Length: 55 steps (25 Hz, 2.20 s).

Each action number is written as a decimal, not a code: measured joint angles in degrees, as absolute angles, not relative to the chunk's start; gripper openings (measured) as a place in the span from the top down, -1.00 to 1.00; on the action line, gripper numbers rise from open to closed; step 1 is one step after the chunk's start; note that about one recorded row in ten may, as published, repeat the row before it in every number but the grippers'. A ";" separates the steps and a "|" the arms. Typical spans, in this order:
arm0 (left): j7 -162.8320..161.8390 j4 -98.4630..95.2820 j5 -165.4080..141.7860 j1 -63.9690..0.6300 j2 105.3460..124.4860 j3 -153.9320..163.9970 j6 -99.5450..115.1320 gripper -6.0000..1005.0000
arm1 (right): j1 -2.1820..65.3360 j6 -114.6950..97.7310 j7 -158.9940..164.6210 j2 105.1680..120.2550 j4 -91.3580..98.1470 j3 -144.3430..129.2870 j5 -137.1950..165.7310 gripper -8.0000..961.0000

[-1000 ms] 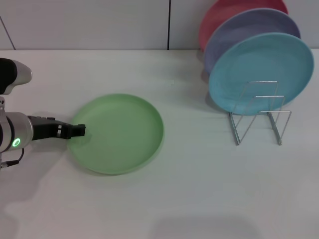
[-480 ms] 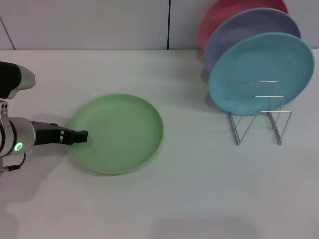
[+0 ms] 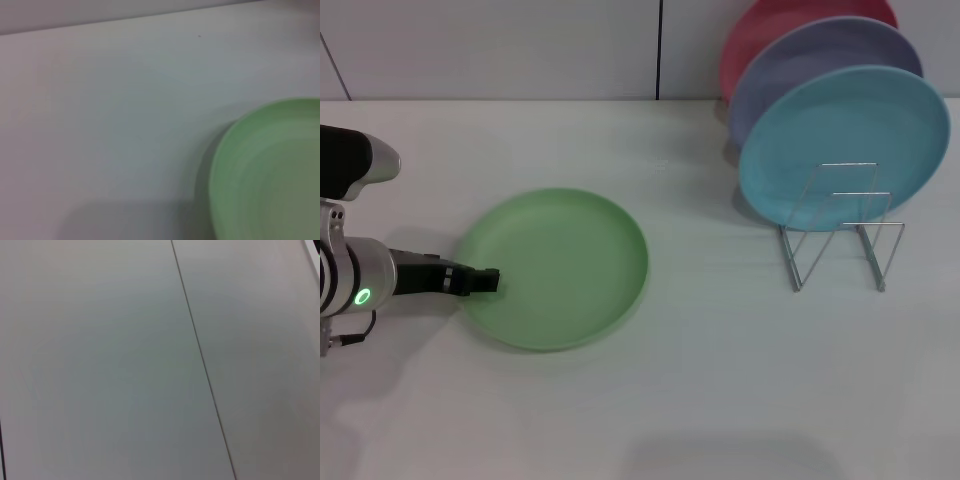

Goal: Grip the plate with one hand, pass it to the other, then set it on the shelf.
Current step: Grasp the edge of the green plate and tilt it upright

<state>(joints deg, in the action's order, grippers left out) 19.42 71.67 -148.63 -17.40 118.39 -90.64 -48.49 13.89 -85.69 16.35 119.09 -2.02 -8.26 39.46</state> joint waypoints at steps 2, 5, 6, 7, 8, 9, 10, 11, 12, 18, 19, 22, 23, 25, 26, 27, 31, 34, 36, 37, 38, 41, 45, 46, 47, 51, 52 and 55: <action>19.42 71.73 -148.63 -17.40 118.39 -90.64 -48.64 -0.60 | 13.89 -85.69 16.37 119.09 -2.02 -8.26 39.46 -0.72; 19.25 71.87 -148.63 -17.41 118.39 -90.64 -48.85 -0.58 | 13.89 -85.69 16.42 119.09 -2.02 -8.26 39.46 -0.72; 19.12 71.89 -148.65 -17.44 118.39 -90.61 -48.89 -0.58 | 13.89 -85.69 16.42 119.09 -2.02 -8.26 39.46 -0.72; 18.96 71.90 -148.70 -17.50 118.39 -90.56 -48.96 -0.57 | 13.89 -85.69 16.42 119.09 -2.02 -8.26 39.46 -0.72; 18.88 71.90 -148.73 -17.58 118.39 -90.54 -49.04 -0.56 | 13.89 -85.69 16.43 119.09 -2.02 -8.26 39.46 -0.72; 18.85 71.90 -148.74 -17.67 118.39 -90.52 -49.09 -0.56 | 13.89 -85.69 16.43 119.09 -2.02 -8.26 39.46 -0.72; 18.85 71.88 -148.75 -17.73 118.39 -90.52 -49.14 -0.55 | 13.89 -85.69 16.43 119.09 -2.02 -8.26 39.46 -0.72; 18.84 71.81 -148.76 -17.83 118.39 -90.51 -49.19 -0.54 | 13.89 -85.69 16.43 119.09 -2.02 -8.26 39.46 -0.72; 18.84 71.73 -148.80 -17.94 118.39 -90.49 -49.25 -0.54 | 13.89 -85.69 16.44 119.10 -2.02 -8.26 39.46 -0.72; 17.25 72.06 -151.41 -18.34 118.46 -90.03 -49.91 -0.19 | 13.89 -85.69 16.55 119.10 -2.02 -8.26 39.46 -0.72; 16.66 72.09 -151.91 -18.55 118.46 -89.87 -50.16 -0.17 | 13.89 -85.69 16.59 119.09 -2.02 -8.26 39.46 -0.72; 15.99 72.10 -152.27 -18.93 118.41 -89.74 -50.61 -0.12 | 13.89 -85.69 16.62 119.03 -2.02 -8.26 39.46 -0.72; 15.99 72.10 -152.29 -18.95 118.39 -89.72 -50.65 -0.10 | 13.89 -85.69 16.61 119.01 -2.02 -8.26 39.46 -0.72; 15.99 72.14 -152.31 -19.00 118.39 -89.67 -50.67 -0.06 | 13.89 -85.69 16.61 119.00 -2.02 -8.26 39.46 -0.72; 15.99 72.15 -152.31 -19.02 118.39 -89.66 -50.68 -0.05 | 13.89 -85.69 16.61 119.00 -2.00 -8.26 39.46 -0.72; 15.99 72.15 -152.32 -19.05 118.39 -89.65 -50.74 -0.03 | 13.89 -85.69 16.61 119.00 -1.98 -8.26 39.46 -0.72; 16.16 72.33 -152.30 -19.09 118.38 -89.47 -51.19 0.17 | 13.88 -85.69 16.62 119.00 -1.94 -8.26 39.46 -0.72; 16.32 72.56 -152.06 -19.26 118.32 -89.40 -51.92 0.27 | 13.89 -85.70 16.62 119.00 -1.93 -8.26 39.46 -0.72; 16.34 72.59 -151.93 -19.39 118.32 -89.39 -52.13 0.31 | 13.89 -85.69 16.62 119.00 -1.93 -8.26 39.46 -0.72; 16.39 72.60 -151.94 -19.56 118.36 -89.33 -52.41 0.34 | 13.89 -85.69 16.62 119.00 -1.93 -8.26 39.46 -0.72; 16.42 72.60 -152.02 -19.72 118.42 -89.05 -52.42 0.37 | 13.88 -85.70 16.62 119.00 -1.93 -8.26 39.46 -0.72; 16.44 72.65 -151.99 -19.79 118.43 -88.95 -52.31 0.49 | 13.88 -85.71 16.62 119.00 -1.93 -8.26 39.46 -0.72; 16.48 72.95 -151.81 -19.84 118.41 -88.92 -52.26 0.68 | 13.89 -86.06 16.61 119.04 -1.93 -8.26 39.46 -0.72; 16.48 72.95 -151.81 -19.84 118.41 -88.92 -52.26 0.68 | 13.89 -86.06 16.61 119.04 -1.93 -8.26 39.46 -0.72; 16.50 72.97 -151.81 -19.88 118.39 -88.91 -52.29 0.69 | 13.89 -86.12 16.61 119.05 -1.93 -8.26 39.46 -0.72; 17.18 73.68 -151.42 -19.92 118.41 -88.85 -52.43 0.71 | 13.89 -86.14 16.62 119.07 -1.93 -8.26 39.46 -0.72; 17.18 73.68 -151.42 -19.92 118.41 -88.85 -52.43 0.72 | 13.89 -86.14 16.63 119.08 -1.93 -8.26 39.46 -0.72; 18.55 75.03 -149.79 -19.67 118.35 -88.81 -52.51 0.74 | 13.90 -86.14 16.64 119.09 -1.93 -8.26 39.46 -0.72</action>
